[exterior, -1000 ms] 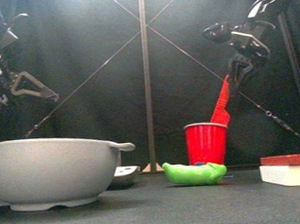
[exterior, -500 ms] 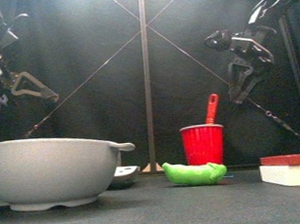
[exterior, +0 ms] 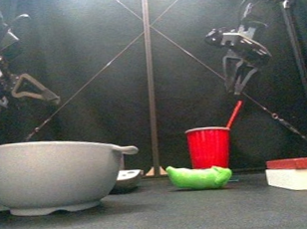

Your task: Grab knife

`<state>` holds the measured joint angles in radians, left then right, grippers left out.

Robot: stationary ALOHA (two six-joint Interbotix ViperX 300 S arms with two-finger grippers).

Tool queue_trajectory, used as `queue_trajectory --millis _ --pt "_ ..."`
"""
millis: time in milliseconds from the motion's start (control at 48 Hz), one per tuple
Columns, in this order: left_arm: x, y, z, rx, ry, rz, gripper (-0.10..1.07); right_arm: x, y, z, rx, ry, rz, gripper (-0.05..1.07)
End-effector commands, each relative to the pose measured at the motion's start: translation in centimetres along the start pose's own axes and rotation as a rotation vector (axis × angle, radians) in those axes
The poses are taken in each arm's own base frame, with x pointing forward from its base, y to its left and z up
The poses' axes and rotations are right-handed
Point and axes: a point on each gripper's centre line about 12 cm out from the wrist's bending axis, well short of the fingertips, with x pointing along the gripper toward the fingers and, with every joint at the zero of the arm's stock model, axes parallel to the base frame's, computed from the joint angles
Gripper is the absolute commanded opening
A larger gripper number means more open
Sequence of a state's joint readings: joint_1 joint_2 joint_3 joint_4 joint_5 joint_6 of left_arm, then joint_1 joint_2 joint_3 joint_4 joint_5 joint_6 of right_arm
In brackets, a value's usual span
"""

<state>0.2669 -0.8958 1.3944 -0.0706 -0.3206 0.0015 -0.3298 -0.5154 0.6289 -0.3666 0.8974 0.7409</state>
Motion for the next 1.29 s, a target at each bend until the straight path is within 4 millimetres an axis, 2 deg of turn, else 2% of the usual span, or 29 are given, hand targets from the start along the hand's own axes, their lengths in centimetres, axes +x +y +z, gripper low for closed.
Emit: queue_trajectory --millis 0,188,396,583,792,1271 --pt "0.2 0.1 0.6 0.001 -0.017 0.006 0.32 -0.4 -0.2 1.2 0.054 0.022 0.073 0.79" --pt "0.2 0.1 0.6 0.001 -0.016 0.008 0.32 0.7 -3.8 2.1 0.203 0.087 0.149 0.79" --pt "0.1 0.2 0.5 0.0 -0.016 0.014 0.32 2.2 -5.7 1.6 0.272 0.17 0.268 0.79" --pt "0.2 0.2 0.6 -0.001 -0.016 0.015 0.32 4.4 -5.4 1.3 0.274 0.251 0.376 0.79" --pt "0.1 0.2 0.5 0.0 -0.016 0.014 0.32 6.3 -5.2 0.8 0.262 0.341 0.378 0.79" --pt "0.1 0.2 0.5 0.0 -0.015 0.014 0.32 8.0 -3.7 0.8 0.233 0.444 0.399 0.78"
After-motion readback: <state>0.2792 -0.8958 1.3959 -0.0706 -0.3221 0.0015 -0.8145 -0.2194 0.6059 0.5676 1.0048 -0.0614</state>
